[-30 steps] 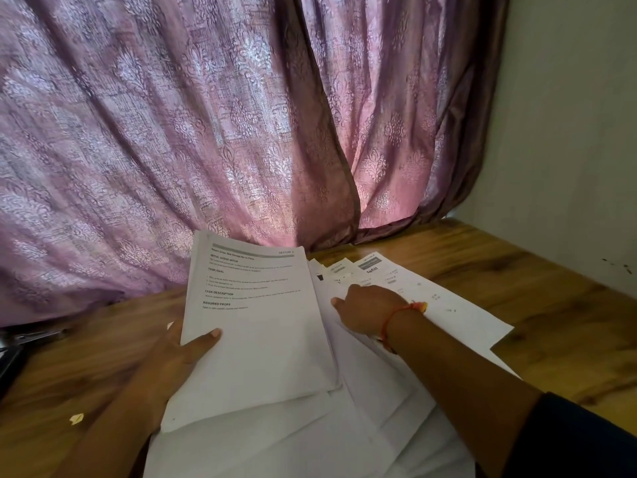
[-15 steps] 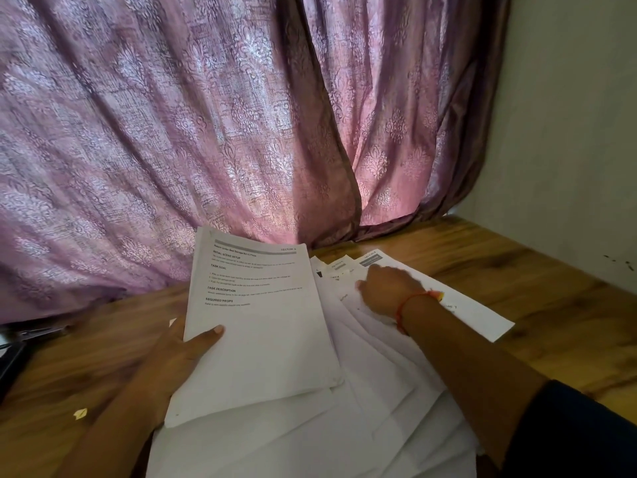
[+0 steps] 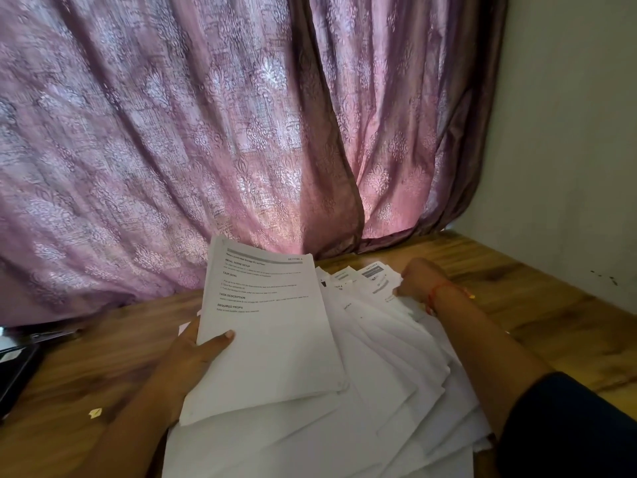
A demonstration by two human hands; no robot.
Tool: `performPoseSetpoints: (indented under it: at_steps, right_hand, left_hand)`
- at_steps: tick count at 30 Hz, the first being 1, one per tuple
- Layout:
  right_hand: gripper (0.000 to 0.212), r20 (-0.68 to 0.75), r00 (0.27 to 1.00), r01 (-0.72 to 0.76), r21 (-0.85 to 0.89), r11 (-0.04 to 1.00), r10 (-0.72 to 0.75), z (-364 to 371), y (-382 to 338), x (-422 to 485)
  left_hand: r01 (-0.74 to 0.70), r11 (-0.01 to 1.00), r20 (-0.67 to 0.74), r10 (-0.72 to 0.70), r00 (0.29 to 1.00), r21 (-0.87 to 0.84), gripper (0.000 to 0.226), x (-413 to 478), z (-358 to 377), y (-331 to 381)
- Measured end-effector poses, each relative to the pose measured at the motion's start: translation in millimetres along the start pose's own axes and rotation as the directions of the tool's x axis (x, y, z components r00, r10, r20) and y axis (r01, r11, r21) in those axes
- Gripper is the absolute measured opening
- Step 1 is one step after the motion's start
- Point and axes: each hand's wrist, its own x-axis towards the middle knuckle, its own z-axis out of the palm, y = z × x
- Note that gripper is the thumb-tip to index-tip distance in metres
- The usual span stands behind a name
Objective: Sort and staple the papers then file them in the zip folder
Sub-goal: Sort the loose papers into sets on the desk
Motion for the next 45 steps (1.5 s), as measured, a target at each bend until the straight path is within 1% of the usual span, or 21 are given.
performPoseSetpoints:
  at_steps: [3, 5, 7, 10, 12, 14, 17, 19, 20, 21, 23, 25, 26, 29, 31, 33, 36, 39, 42, 44, 45]
  right_hand:
    - [0.032, -0.051, 0.998, 0.037, 0.067, 0.997, -0.034, -7.1, -2.5, -2.8]
    - [0.023, -0.123, 0.991, 0.076, 0.119, 0.99, -0.061, -13.5, -6.7, -4.5]
    - [0.022, -0.22, 0.973, 0.112, 0.168, 0.979, -0.074, -23.6, -13.7, -4.8]
    - [0.022, -0.363, 0.923, 0.184, 0.121, 0.976, -0.129, -52.9, -38.0, -18.5]
    - [0.02, -0.466, 0.866, 0.249, 0.088, 0.964, -0.181, -75.1, -57.5, -25.6]
    - [0.019, -0.573, 0.782, 0.34, 0.06, 0.938, -0.247, -97.0, -79.5, -34.9]
    - [0.018, -0.711, 0.609, 0.492, -0.009, 0.871, -0.352, -121.8, -110.7, -52.5]
    - [0.016, -0.789, 0.492, 0.559, -0.037, 0.829, -0.367, -132.8, -128.7, -68.5]
    - [0.016, -0.817, 0.451, 0.584, -0.034, 0.811, -0.359, -135.9, -135.8, -74.5]
    - [0.015, -0.837, 0.426, 0.61, -0.013, 0.792, -0.342, -137.5, -141.2, -80.8]
    - [0.014, -0.862, 0.415, 0.652, 0.058, 0.756, -0.292, -136.1, -147.9, -88.7]
    - [0.015, -0.869, 0.44, 0.668, 0.148, 0.729, -0.227, -129.0, -148.2, -89.3]
    - [0.015, -0.862, 0.468, 0.665, 0.2, 0.719, -0.194, -123.2, -146.2, -88.4]
    - [0.009, -0.792, 0.597, 0.667, 0.399, 0.63, -0.13, -90.6, -134.5, -72.4]
    - [0.01, -0.699, 0.707, 0.624, 0.541, 0.564, -0.112, -63.3, -124.8, -55.6]
    - [0.013, -0.581, 0.806, 0.547, 0.655, 0.521, -0.116, -37.5, -113.7, -43.2]
    - [0.019, -0.375, 0.915, 0.403, 0.811, 0.425, -0.152, -9.1, -103.0, -43.6]
    - [0.021, -0.205, 0.966, 0.249, 0.895, 0.369, -0.156, 11.1, -95.5, -44.1]
    - [0.025, -0.111, 0.978, 0.166, 0.929, 0.332, -0.178, 19.2, -92.0, -44.7]
    - [0.027, -0.043, 0.979, 0.092, 0.964, 0.248, -0.199, 22.2, -90.7, -46.8]
    - [0.028, -0.016, 0.976, 0.063, 0.975, 0.214, -0.215, 22.4, -91.0, -48.3]
  left_hand:
    - [-0.008, 1.0, 0.0, 0.008, 1.0, -0.012, 0.034, -2.6, -0.6, 1.8]
    - [-0.013, 1.0, 0.004, 0.013, 1.0, -0.018, 0.036, -3.3, -1.4, 2.8]
    - [-0.009, 0.999, 0.013, 0.009, 1.0, -0.034, 0.039, -2.4, -2.9, 1.7]
    - [-0.025, 0.998, -0.019, 0.024, 1.0, -0.062, 0.035, -2.1, -5.0, 2.2]
    - [-0.029, 0.996, -0.035, 0.026, 0.999, -0.082, 0.033, -2.1, -5.1, 4.4]
    - [-0.043, 0.992, -0.039, 0.038, 0.998, -0.118, 0.032, -3.3, -5.2, 8.2]
    - [-0.079, 0.979, -0.071, 0.066, 0.995, -0.191, 0.026, -8.6, -4.5, 17.4]
    - [-0.093, 0.965, -0.083, 0.075, 0.994, -0.244, 0.027, -10.0, -7.4, 22.5]
    - [-0.104, 0.955, -0.091, 0.082, 0.993, -0.278, 0.027, -10.5, -9.4, 25.5]
    - [-0.114, 0.943, -0.095, 0.089, 0.992, -0.312, 0.028, -11.4, -10.5, 28.3]
    - [-0.13, 0.916, -0.105, 0.098, 0.99, -0.38, 0.031, -12.9, -12.8, 33.0]
    - [-0.113, 0.876, -0.08, 0.085, 0.993, -0.469, 0.028, -17.1, -14.0, 38.0]
    - [-0.09, 0.852, -0.047, 0.076, 0.996, -0.516, 0.027, -19.6, -13.6, 40.6]
    - [-0.087, 0.817, -0.015, 0.095, 0.995, -0.57, 0.034, -23.4, -13.8, 45.7]
    - [-0.107, 0.817, -0.033, 0.108, 0.994, -0.566, 0.034, -23.8, -13.2, 47.5]
    - [-0.073, 0.825, -0.013, 0.079, 0.997, -0.561, 0.036, -23.4, -10.7, 46.7]
    - [-0.025, 0.856, 0.013, 0.036, 0.999, -0.516, 0.039, -21.1, -9.6, 43.5]
    - [0.012, 0.888, 0.044, 0.009, 0.999, -0.459, 0.038, -18.3, -8.3, 39.7]
    - [0.024, 0.918, 0.06, 0.0, 0.998, -0.397, 0.044, -14.5, -6.5, 36.4]
    - [-0.01, 0.944, 0.036, 0.023, 0.999, -0.331, 0.059, -11.1, -4.1, 34.6]
    - [-0.026, 0.954, 0.035, 0.038, 0.999, -0.298, 0.076, -9.6, -2.8, 33.7]
